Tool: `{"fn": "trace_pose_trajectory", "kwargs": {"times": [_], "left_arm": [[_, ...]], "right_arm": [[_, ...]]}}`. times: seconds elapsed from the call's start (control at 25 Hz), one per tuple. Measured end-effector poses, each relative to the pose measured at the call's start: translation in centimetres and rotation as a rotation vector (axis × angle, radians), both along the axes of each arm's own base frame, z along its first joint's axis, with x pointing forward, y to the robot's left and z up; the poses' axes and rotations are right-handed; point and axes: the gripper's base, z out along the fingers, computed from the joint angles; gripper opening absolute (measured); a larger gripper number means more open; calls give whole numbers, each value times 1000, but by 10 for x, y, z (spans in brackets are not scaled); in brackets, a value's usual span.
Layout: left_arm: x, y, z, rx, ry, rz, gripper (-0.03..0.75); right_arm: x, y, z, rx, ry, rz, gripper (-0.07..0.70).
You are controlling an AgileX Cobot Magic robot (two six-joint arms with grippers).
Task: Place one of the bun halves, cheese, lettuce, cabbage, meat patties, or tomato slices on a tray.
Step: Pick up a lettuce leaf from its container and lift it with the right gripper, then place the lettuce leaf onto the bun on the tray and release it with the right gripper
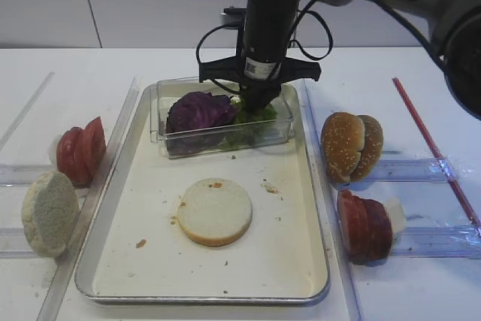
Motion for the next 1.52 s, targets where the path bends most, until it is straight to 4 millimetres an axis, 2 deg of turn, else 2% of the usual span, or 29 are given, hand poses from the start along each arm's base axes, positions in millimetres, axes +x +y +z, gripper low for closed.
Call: {"fn": "trace_pose_trajectory", "kwargs": {"times": [0.48,0.84,1.0,1.12,1.28,1.52], "left_arm": [[0,0,0,0,0,0,345],[0,0,0,0,0,0,345],[0,0,0,0,0,0,345],[0,0,0,-1,0,0,345],[0,0,0,-1,0,0,345],[0,0,0,-1,0,0,345]], "right_arm": [[-2,2,40,80,-75,2,53],[-23,-7,107,170,-182,14,53],[-36,-9,128,215,-196,24,53],[-53,-6,132,210,-182,49,53],[-82,9,128,191,-135,114,53],[-114,34,107,152,-55,202,52]]}}
